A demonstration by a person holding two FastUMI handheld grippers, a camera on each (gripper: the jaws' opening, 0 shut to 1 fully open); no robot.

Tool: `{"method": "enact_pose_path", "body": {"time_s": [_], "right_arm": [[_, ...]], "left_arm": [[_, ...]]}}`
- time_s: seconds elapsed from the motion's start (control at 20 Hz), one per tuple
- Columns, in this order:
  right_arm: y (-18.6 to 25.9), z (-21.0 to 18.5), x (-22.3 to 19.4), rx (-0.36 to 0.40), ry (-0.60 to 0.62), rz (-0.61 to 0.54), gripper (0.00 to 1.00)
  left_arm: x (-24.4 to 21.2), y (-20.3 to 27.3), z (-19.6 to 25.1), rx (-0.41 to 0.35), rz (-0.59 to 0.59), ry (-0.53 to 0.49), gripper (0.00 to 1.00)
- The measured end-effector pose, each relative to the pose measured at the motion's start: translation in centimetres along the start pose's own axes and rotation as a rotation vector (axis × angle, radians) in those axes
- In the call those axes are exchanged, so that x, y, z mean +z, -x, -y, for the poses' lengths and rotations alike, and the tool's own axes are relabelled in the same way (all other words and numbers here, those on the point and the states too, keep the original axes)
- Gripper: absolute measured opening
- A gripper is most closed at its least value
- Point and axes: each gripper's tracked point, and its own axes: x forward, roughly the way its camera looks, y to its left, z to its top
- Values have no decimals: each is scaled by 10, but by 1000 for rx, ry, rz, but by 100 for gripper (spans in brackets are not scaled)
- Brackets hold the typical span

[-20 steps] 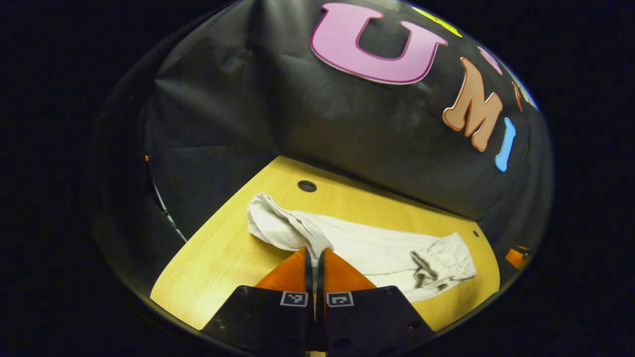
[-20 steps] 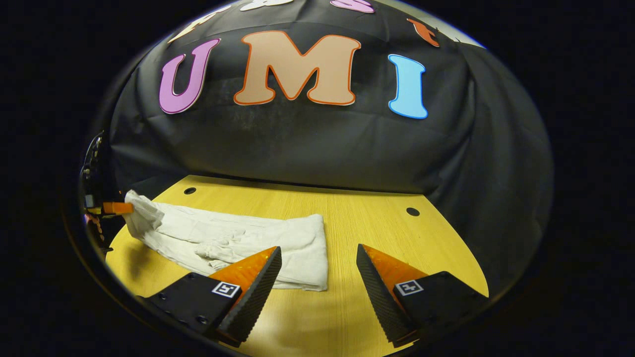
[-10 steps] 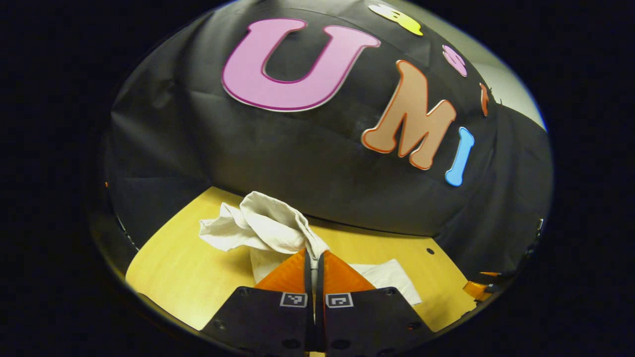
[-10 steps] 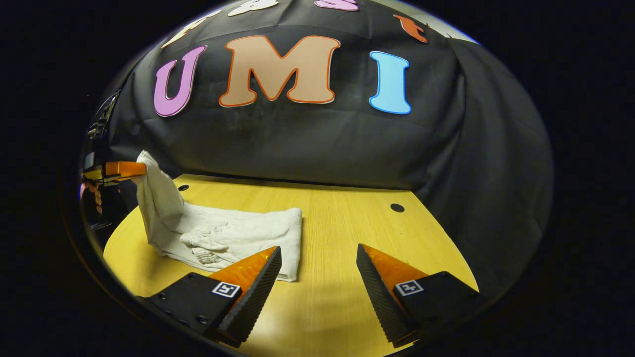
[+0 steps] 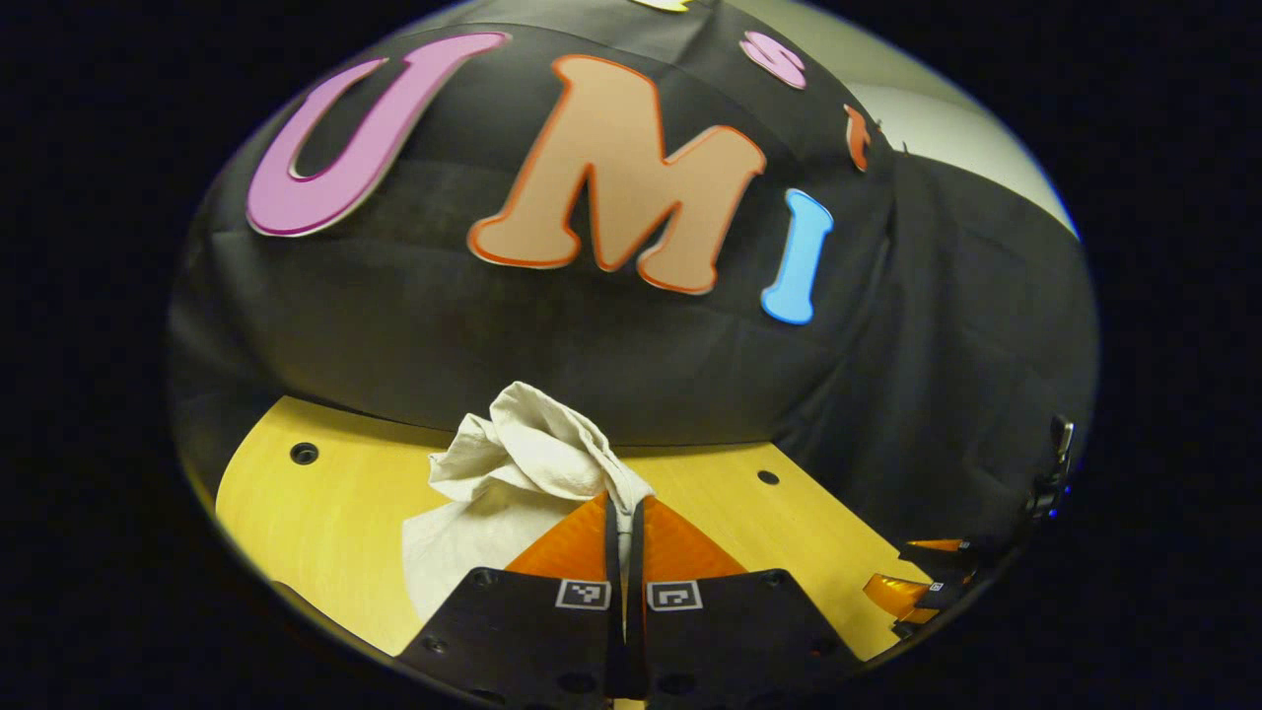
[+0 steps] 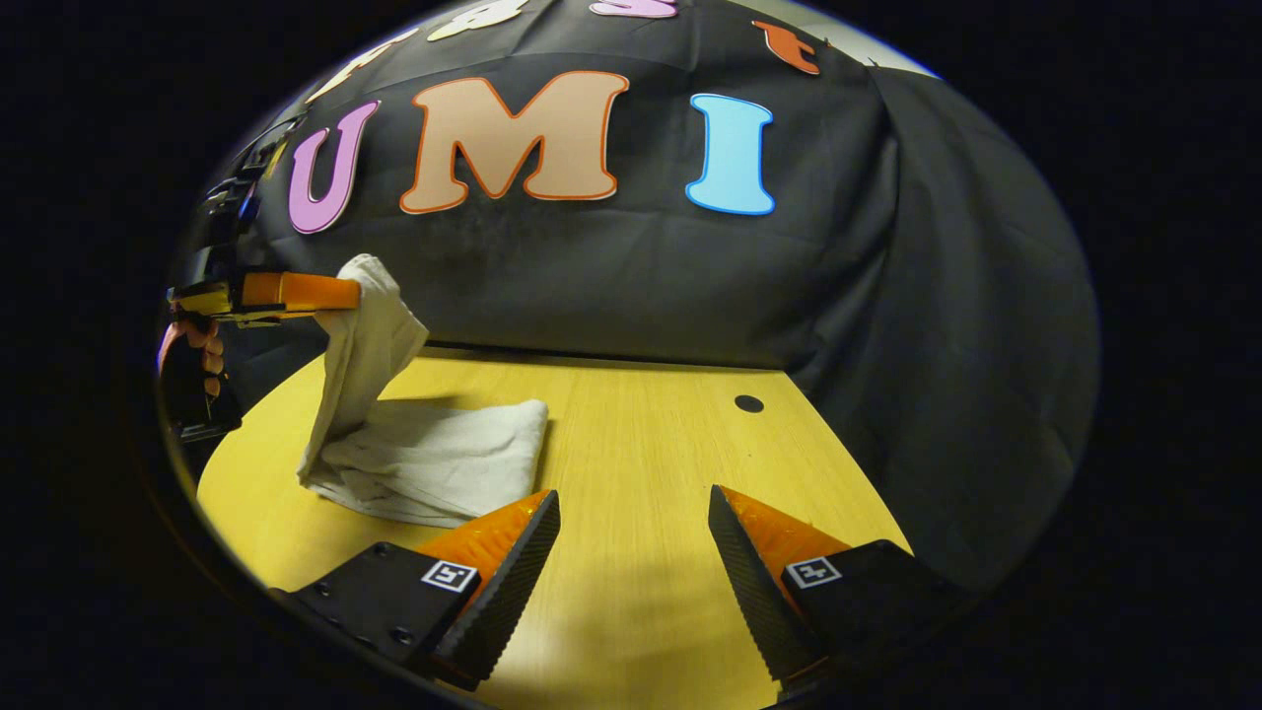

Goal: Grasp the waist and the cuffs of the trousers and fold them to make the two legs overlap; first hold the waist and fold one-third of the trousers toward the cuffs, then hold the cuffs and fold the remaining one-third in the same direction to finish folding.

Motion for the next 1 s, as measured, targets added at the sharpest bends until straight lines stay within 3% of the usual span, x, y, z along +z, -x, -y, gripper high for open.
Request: {"method": "enact_pose_path", "body": {"time_s": [0.35,0.5,0.6,0.75,1.0], "right_arm": [[-1,36,-12,-27,-25,-19,97],[0,41,-12,-32,-36,-18,98],[1,41,-10,-32,-43,-14,98],[3,35,-7,-21,-57,-9,98],[12,15,4,8,-77,28,97]], "left_arm": [[-103,-42,53,-44,-219,-214,1],[-128,-46,67,-67,-270,-242,8],[-131,-43,69,-62,-272,-220,24],[-122,-38,54,11,-230,-186,92],[-97,0,23,93,-171,-152,93]]}}
